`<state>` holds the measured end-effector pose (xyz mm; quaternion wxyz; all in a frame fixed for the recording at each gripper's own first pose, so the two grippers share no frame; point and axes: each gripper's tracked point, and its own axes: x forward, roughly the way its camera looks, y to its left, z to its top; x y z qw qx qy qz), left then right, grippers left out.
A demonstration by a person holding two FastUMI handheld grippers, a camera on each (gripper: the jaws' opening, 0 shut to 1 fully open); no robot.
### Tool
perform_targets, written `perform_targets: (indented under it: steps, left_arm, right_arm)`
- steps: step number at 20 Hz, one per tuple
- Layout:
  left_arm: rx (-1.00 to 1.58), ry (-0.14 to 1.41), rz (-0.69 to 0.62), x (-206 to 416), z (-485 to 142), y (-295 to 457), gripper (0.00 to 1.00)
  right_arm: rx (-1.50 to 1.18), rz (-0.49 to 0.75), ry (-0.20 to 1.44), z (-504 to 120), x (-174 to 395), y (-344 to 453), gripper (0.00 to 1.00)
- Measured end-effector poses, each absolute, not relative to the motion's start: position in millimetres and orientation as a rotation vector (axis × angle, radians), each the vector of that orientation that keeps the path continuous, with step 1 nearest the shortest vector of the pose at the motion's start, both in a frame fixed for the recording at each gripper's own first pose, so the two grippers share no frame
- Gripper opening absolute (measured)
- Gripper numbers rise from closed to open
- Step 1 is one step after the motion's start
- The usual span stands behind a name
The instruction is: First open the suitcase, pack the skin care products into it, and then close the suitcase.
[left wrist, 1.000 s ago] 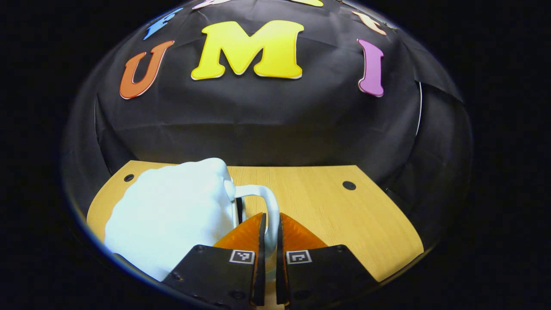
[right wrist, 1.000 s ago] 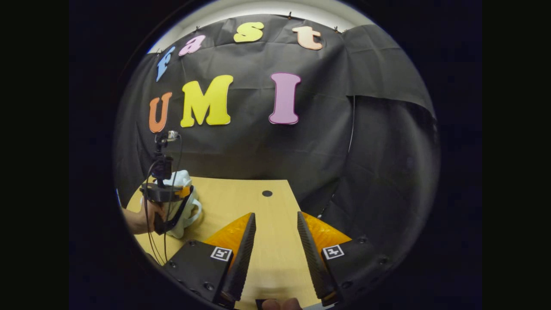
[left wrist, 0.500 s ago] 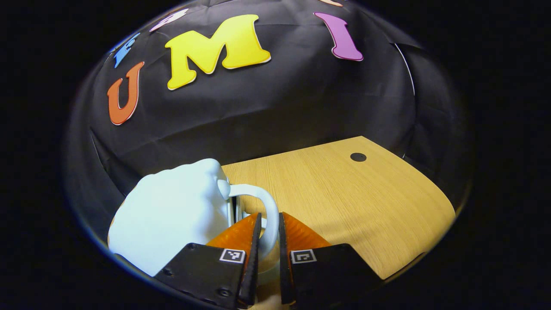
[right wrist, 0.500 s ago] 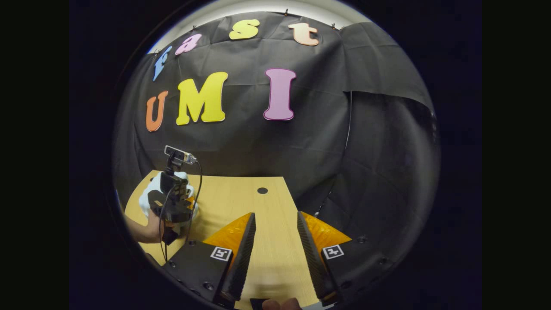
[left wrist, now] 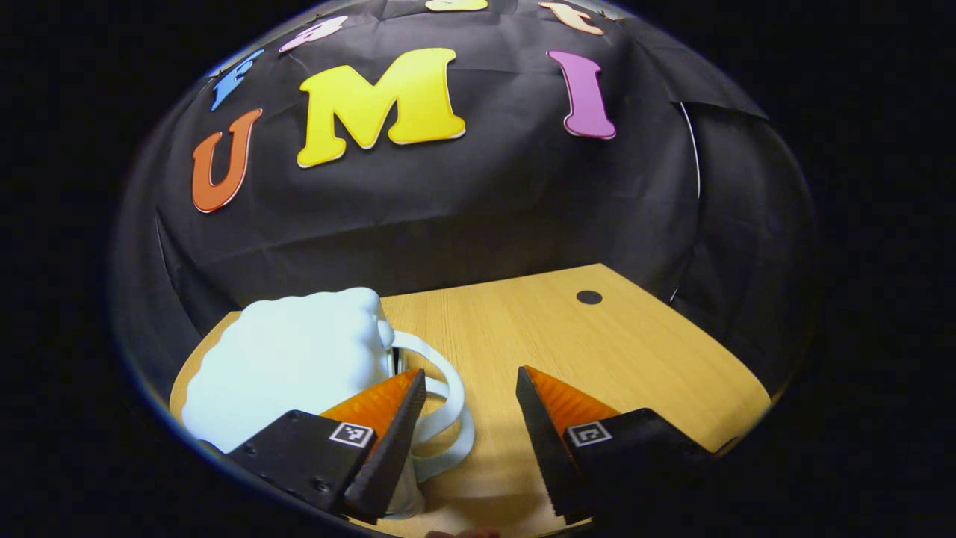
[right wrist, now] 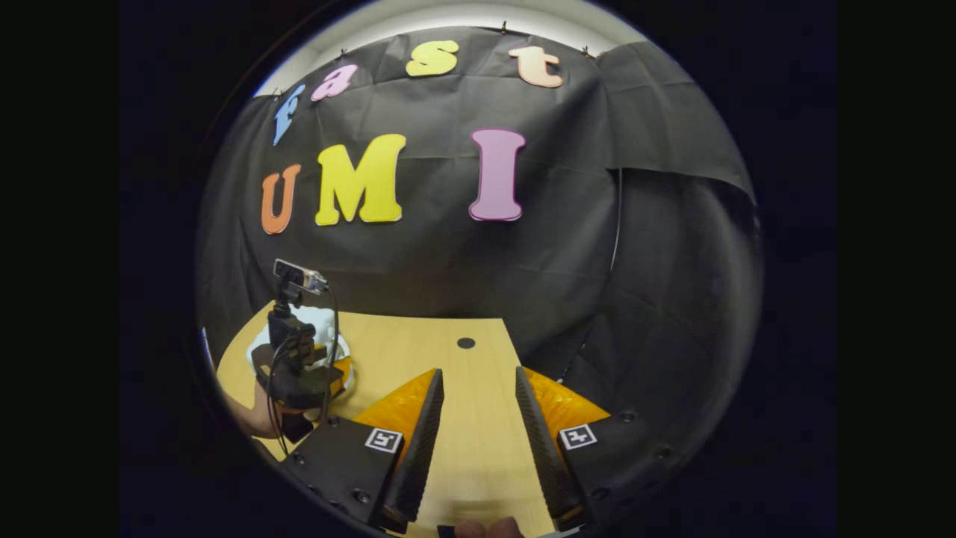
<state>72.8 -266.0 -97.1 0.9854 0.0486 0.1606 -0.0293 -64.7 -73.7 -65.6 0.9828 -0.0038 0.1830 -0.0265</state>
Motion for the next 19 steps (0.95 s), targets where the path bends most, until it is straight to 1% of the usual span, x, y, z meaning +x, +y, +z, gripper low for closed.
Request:
perform_targets:
  steps: [1,3,6,7,9,10,15,17,19]
  left_arm:
    - [0.082,0.276,-0.045,67,-77,-262,0.89]
    - [0.043,0.190,-0.032,50,-32,-258,0.99]
    - [0.015,0.076,0.008,24,33,-239,0.99]
    - [0.000,0.046,0.022,14,51,-234,0.99]
    - [-0.029,-0.003,0.033,-3,81,-227,0.99]
    - [-0.034,-0.020,0.046,-11,93,-221,0.99]
    - [-0.033,-0.061,0.081,-38,124,-204,0.98]
    - [-0.036,-0.057,0.085,-42,125,-204,0.98]
    - [-0.040,-0.047,0.080,-45,123,-204,0.98]
  right_arm:
    - [-0.011,-0.038,0.349,-61,-60,-67,0.59]
    - [-0.008,0.000,0.307,-46,-49,-48,0.59]
    - [0.021,0.068,0.232,-20,-32,-15,0.59]
    - [0.031,0.089,0.207,-12,-28,-3,0.60]
    - [0.042,0.123,0.168,3,-23,17,0.74]
    - [0.046,0.132,0.150,11,-21,26,0.74]
    - [0.045,0.121,0.089,36,-20,48,0.75]
    - [0.040,0.107,0.084,39,-23,52,0.73]
    - [0.040,0.095,0.075,41,-27,55,0.75]
